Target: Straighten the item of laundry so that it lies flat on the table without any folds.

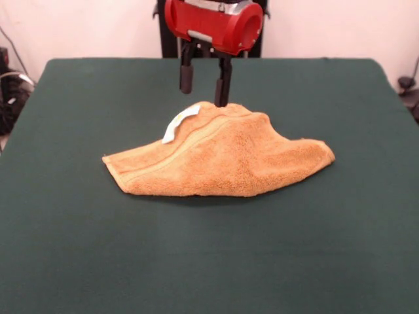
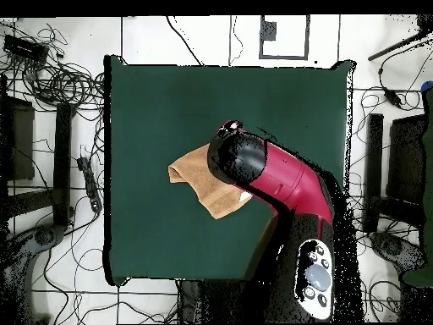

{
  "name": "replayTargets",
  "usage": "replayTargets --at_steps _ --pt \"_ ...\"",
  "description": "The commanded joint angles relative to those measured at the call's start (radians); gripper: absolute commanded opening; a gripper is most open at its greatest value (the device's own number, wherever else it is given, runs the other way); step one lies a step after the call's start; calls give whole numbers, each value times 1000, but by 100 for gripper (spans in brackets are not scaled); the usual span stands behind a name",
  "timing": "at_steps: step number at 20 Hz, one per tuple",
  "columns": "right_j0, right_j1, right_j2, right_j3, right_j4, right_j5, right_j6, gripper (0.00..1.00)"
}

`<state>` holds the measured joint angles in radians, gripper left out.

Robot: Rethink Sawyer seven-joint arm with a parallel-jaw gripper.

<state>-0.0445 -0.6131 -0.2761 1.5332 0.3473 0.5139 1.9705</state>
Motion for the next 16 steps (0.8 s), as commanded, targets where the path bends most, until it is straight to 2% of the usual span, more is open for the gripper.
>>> replayTargets --at_steps 1,5,8,10,14,16 --pt "32 31 34 113 55 211 295 100" --pt "23 30 38 115 57 254 285 100" --pt "19 29 46 127 63 239 278 100" --pt "11 31 60 149 67 180 260 100" --pt "-4 52 95 214 69 -24 237 100" --pt "-8 51 100 237 67 -66 233 100"
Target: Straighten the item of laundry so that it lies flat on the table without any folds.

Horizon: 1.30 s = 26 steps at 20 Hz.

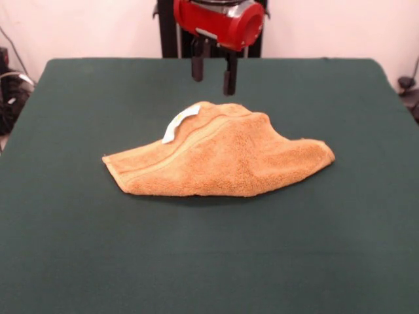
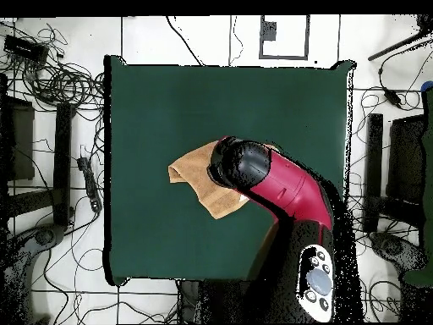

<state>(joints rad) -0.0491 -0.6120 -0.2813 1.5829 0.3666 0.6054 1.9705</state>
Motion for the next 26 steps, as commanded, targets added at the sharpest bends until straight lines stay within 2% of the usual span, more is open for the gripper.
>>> replayTargets --at_steps 1,10,16,26 --pt "-7 50 107 194 49 -165 231 100" --pt "-3 62 87 228 43 -241 238 100" --pt "20 88 50 200 33 -250 242 100" --pt "-30 107 121 266 28 -404 232 100"
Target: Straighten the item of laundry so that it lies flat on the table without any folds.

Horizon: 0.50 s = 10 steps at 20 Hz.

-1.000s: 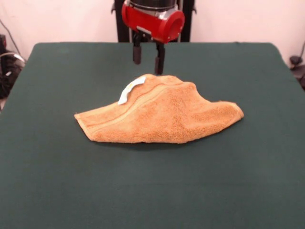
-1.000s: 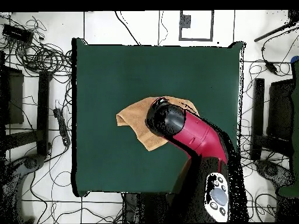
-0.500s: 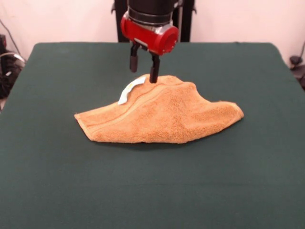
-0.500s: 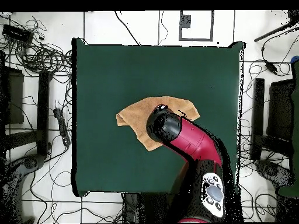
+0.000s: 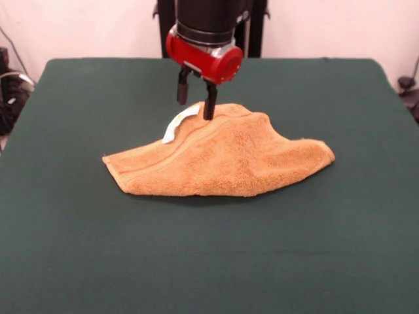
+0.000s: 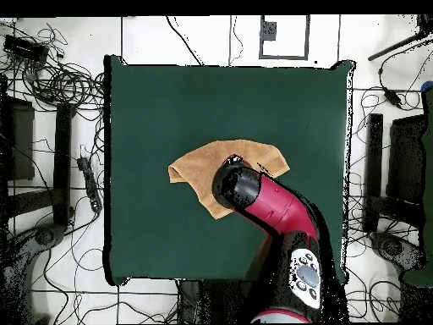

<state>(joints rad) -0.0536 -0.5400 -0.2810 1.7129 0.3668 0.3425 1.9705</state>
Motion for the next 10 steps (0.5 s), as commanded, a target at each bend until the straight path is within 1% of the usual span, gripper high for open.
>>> replayTargets --at_steps 1,7,10 --pt "-32 34 128 143 26 -154 228 100" --pt "-88 12 179 181 -3 -185 178 100" --pt "-104 2 195 193 -8 -190 173 100"
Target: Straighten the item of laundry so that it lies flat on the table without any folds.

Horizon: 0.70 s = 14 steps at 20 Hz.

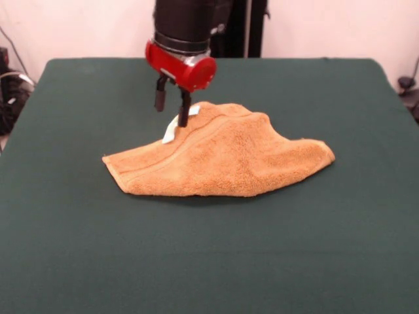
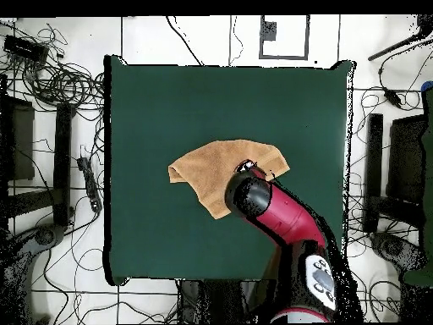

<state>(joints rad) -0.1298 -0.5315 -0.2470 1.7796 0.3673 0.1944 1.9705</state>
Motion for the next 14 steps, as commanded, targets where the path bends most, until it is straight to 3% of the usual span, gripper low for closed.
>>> replayTargets --at_steps 1,6,14 --pt "-28 -5 159 126 -9 -42 173 100" --pt "-33 -13 170 148 0 -24 179 100" --pt "-112 -39 298 231 44 -2 194 100"
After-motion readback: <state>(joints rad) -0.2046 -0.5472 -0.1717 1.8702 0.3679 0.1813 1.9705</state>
